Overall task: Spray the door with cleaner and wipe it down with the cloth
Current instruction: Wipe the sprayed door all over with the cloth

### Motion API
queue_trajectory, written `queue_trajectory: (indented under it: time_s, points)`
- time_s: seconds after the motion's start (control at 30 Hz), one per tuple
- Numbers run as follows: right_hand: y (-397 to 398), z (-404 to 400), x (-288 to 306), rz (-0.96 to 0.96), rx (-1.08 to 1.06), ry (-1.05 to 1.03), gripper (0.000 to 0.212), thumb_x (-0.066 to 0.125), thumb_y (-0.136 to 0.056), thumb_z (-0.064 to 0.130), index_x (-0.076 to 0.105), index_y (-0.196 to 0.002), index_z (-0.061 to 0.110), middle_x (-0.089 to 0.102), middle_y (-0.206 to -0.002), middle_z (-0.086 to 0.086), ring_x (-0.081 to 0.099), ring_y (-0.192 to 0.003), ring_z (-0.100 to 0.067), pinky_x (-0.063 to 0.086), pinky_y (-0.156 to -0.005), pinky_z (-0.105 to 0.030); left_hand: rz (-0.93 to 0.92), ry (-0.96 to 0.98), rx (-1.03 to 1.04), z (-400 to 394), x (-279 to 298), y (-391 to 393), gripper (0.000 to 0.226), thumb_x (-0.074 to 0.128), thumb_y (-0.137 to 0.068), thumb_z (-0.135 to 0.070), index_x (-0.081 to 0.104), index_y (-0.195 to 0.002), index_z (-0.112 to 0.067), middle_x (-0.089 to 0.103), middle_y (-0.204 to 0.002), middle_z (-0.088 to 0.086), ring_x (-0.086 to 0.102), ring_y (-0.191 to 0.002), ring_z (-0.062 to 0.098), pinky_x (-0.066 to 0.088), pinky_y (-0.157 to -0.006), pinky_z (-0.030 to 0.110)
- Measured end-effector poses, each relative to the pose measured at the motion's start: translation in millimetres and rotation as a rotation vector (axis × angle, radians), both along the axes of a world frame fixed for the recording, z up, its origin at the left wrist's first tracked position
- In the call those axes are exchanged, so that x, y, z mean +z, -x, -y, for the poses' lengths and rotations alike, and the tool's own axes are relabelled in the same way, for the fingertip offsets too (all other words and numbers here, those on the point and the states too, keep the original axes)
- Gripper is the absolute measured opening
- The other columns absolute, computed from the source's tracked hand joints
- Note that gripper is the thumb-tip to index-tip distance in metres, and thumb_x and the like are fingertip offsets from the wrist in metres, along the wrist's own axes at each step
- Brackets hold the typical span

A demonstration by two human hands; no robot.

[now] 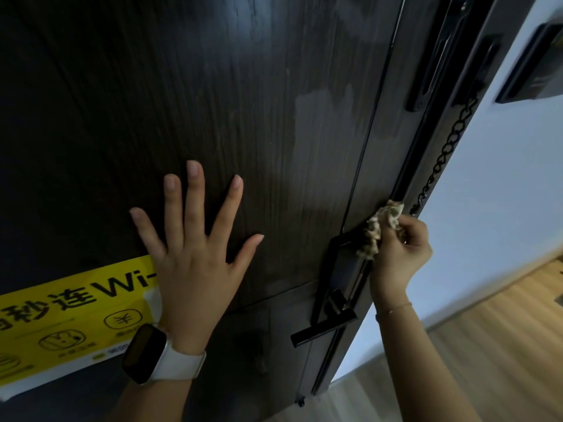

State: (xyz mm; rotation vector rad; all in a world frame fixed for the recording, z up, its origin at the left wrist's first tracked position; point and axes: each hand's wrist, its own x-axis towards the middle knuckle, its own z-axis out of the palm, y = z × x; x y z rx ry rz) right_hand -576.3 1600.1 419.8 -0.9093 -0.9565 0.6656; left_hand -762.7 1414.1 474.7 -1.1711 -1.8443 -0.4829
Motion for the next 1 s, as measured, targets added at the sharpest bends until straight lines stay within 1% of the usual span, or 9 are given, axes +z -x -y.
queue_trajectory:
  time_s: [0.17,0.27,0.33,0.5,0.6,0.73,0.87,0.93,1.0]
  points:
    - [35.0,35.5,3.8,0.113,-0.030,-0.160,0.005,0.070,-0.085,-0.005,0.071,-0.089,-0.004,0.057,-0.096,-0.007,0.057,-0.090,-0.004,0.046,-0.077,-0.016,-0.007,-0.010,0.007,-0.4,-1.7,0.0,0.079,0.047,-0.094,-0.062,0.012,-0.156,-0.027,-0.021,-0.160,0.006,-0.019,-0.148,0.025,-0.012,-0.116,0.056]
    - [45.7,54.7,-3.0,0.346,0.069,-0.426,0.022,0.066,-0.081,-0.017,0.072,-0.098,-0.006,0.057,-0.100,-0.012,0.060,-0.096,-0.020,0.049,-0.084,-0.027,-0.007,-0.007,0.003,-0.7,-1.0,0.8,0.080,0.048,-0.094,-0.062,0.011,-0.156,-0.028,-0.021,-0.160,0.006,-0.020,-0.147,0.024,-0.012,-0.116,0.056]
    - [36.6,46.3,-2.0,0.443,0.085,-0.492,0.022,0.065,-0.081,-0.017,0.073,-0.098,-0.006,0.057,-0.101,-0.015,0.060,-0.094,-0.025,0.048,-0.085,-0.027,-0.011,-0.003,0.006,-0.3,-1.5,0.6,0.080,0.047,-0.094,-0.062,0.011,-0.156,-0.027,-0.021,-0.160,0.006,-0.019,-0.147,0.025,-0.011,-0.116,0.056]
    - [20.8,5.3,40.1,0.128,-0.140,-0.233,0.009,0.064,-0.090,0.001,0.072,-0.091,-0.004,0.054,-0.098,-0.008,0.052,-0.088,0.004,0.040,-0.071,-0.011,-0.009,0.002,0.010,-0.2,-0.5,0.1,0.079,0.047,-0.094,-0.062,0.012,-0.156,-0.027,-0.021,-0.161,0.007,-0.019,-0.148,0.025,-0.012,-0.116,0.056]
    - [41.0,27.2,32.1,0.200,-0.116,-0.343,0.012,0.062,-0.087,-0.010,0.071,-0.095,-0.008,0.054,-0.099,-0.015,0.052,-0.095,0.003,0.042,-0.077,-0.014,-0.008,-0.003,0.005,-0.2,-1.1,0.1,0.080,0.048,-0.094,-0.062,0.012,-0.156,-0.027,-0.020,-0.161,0.007,-0.019,-0.148,0.025,-0.011,-0.116,0.057]
    - [45.5,44.8,9.8,0.390,0.052,-0.519,0.028,0.062,-0.077,-0.026,0.072,-0.098,-0.009,0.056,-0.096,-0.022,0.057,-0.095,-0.017,0.046,-0.084,-0.023,-0.013,0.007,0.005,0.2,-0.4,0.3,0.080,0.048,-0.094,-0.061,0.012,-0.156,-0.026,-0.019,-0.161,0.008,-0.018,-0.148,0.026,-0.011,-0.116,0.057]
    - [26.4,14.8,61.2,0.219,-0.079,-0.405,0.009,0.064,-0.088,-0.007,0.072,-0.092,-0.009,0.053,-0.096,-0.015,0.052,-0.089,0.008,0.039,-0.076,-0.008,-0.012,0.008,0.011,0.4,-0.2,0.0,0.080,0.048,-0.094,-0.061,0.012,-0.156,-0.027,-0.018,-0.161,0.008,-0.017,-0.148,0.027,-0.011,-0.116,0.057]
    - [21.5,-0.5,86.2,0.187,-0.140,-0.436,0.010,0.064,-0.089,-0.003,0.071,-0.092,-0.008,0.052,-0.096,-0.014,0.052,-0.087,0.007,0.039,-0.073,-0.007,-0.013,0.004,0.008,0.6,-0.7,-0.1,0.079,0.047,-0.093,-0.061,0.013,-0.156,-0.027,-0.017,-0.162,0.009,-0.016,-0.148,0.027,-0.010,-0.116,0.057]
    - [21.2,-7.9,88.9,0.209,-0.163,-0.485,0.010,0.064,-0.089,-0.004,0.072,-0.095,-0.006,0.052,-0.097,-0.012,0.053,-0.090,-0.003,0.042,-0.075,-0.016,-0.020,-0.002,0.012,0.7,-1.2,0.2,0.079,0.047,-0.093,-0.061,0.014,-0.156,-0.026,-0.016,-0.162,0.009,-0.014,-0.149,0.027,-0.010,-0.117,0.057]
